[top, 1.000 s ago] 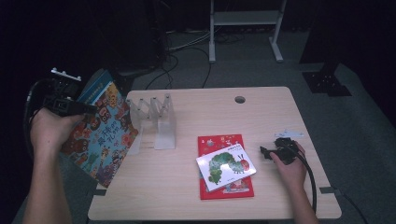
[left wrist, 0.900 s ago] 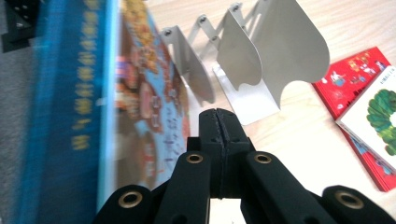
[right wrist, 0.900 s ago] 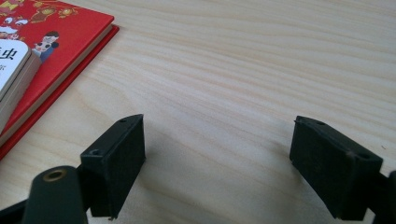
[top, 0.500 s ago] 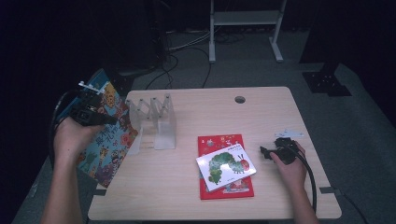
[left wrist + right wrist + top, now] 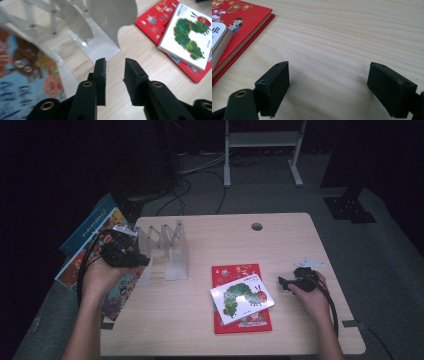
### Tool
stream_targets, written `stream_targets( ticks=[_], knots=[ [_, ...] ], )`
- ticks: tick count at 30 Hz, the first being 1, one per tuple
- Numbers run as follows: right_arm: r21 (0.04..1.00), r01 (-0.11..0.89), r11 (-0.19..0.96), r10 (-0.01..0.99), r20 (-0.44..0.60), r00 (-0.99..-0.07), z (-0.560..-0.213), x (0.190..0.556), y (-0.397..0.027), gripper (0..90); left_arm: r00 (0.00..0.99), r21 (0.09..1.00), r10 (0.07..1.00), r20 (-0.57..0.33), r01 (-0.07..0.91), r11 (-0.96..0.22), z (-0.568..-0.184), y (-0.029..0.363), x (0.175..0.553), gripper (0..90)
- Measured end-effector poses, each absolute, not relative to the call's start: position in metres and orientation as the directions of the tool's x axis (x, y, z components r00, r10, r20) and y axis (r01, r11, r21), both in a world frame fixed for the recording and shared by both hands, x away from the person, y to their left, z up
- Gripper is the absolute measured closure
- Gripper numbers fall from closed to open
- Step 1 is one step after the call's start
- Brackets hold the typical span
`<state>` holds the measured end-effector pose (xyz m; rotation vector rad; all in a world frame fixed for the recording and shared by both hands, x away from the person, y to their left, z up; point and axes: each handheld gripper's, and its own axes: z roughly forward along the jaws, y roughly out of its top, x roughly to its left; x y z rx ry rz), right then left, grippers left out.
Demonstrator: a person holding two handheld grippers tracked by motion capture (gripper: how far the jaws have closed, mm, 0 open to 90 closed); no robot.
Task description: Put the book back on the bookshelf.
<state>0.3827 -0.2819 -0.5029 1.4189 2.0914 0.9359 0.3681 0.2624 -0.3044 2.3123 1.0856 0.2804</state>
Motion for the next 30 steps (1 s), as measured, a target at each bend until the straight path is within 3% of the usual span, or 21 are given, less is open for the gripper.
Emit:
stream_targets(
  ticks=[4, 11, 15, 30],
  knots=[
    [0.741, 0.626, 0.243, 0.927, 0.014, -0.375, -0.503, 0.382, -0.281, 18.0, 0.665, 0.558, 0.743, -0.076, 0.646, -0.521, -0.326, 0.25, 0.366, 60.6],
    [0.749, 0.617, 0.242, 0.915, 0.036, -0.402, -0.499, 0.372, -0.279, 28.9, 0.704, 0.556, 0.705, -0.079, 0.618, -0.556, -0.356, 0.228, 0.364, 48.0],
    [0.746, 0.618, 0.248, 0.904, 0.052, -0.425, -0.493, 0.364, -0.278, 28.3, 0.731, 0.557, 0.679, -0.065, 0.592, -0.583, -0.367, 0.217, 0.363, 40.7],
    [0.75, 0.567, 0.341, 0.759, 0.136, -0.636, -0.48, 0.316, -0.236, 26.2, 0.798, 0.558, 0.592, -0.115, 0.545, -0.626, -0.416, 0.174, 0.362, 30.0]
  ],
)
